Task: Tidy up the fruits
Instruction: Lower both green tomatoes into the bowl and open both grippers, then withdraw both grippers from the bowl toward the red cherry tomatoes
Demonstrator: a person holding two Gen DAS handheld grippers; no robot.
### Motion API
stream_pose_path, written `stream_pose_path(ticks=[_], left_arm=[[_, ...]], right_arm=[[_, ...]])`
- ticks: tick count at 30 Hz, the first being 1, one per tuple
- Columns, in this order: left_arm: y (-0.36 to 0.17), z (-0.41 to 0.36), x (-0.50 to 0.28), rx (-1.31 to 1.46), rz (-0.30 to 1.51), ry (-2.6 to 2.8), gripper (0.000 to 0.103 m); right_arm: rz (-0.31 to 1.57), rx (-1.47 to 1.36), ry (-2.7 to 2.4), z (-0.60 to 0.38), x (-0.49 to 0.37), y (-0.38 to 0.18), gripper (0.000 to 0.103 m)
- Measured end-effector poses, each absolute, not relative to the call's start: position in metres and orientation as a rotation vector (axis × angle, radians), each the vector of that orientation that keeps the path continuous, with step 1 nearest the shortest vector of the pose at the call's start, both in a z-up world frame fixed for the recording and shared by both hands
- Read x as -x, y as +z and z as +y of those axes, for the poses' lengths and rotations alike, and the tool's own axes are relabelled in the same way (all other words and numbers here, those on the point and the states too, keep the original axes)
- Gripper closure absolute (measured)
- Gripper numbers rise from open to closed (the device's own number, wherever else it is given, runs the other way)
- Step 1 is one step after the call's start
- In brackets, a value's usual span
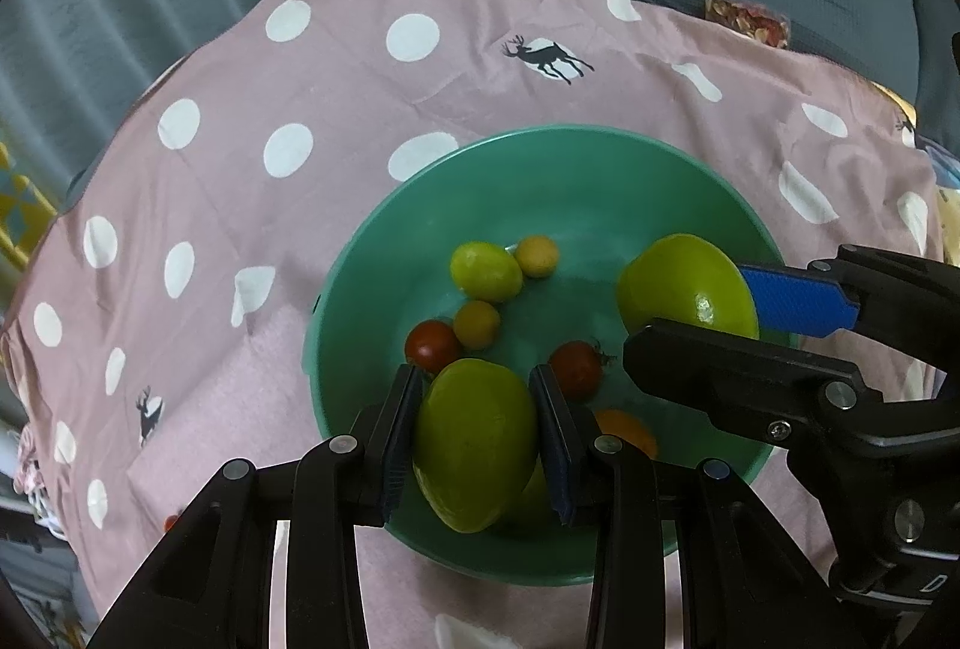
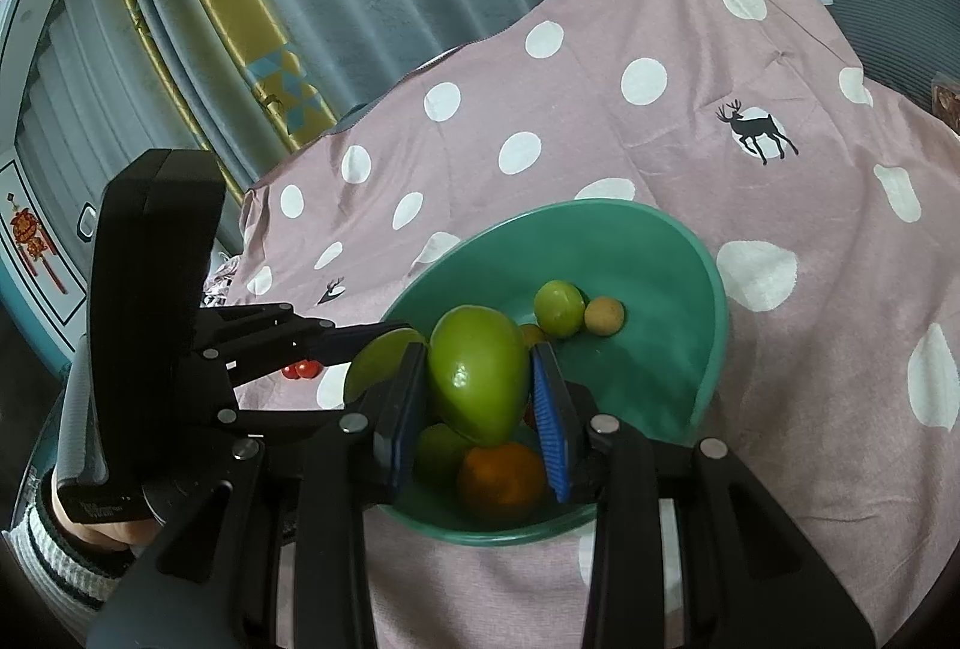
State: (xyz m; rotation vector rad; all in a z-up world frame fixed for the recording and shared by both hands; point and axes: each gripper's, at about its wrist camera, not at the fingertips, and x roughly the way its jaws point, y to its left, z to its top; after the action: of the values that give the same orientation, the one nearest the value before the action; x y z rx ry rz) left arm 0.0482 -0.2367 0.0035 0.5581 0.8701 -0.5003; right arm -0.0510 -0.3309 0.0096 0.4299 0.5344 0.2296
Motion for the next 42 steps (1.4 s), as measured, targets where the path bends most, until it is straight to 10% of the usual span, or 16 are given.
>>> stream_pose_path(ticks=[32, 35, 42], left_arm=[[0.005, -0.22, -0.051, -0.488, 0.868, -0.475, 0.065], [0.01, -0.205, -0.051, -0.409, 0.863, -0.464, 0.037], [0.01, -0.134, -0.04, -0.247, 0.868, -0.338, 0.03]], right_arm=[[0.536, -0.442, 0.154, -0.334, 0.051, 0.004, 0.06], [0.51, -0.453, 0.165, -0.334, 0.053, 0.007, 0.053], [0.473, -0.397, 0.282, -0.313, 0.057, 0.014, 0.042]])
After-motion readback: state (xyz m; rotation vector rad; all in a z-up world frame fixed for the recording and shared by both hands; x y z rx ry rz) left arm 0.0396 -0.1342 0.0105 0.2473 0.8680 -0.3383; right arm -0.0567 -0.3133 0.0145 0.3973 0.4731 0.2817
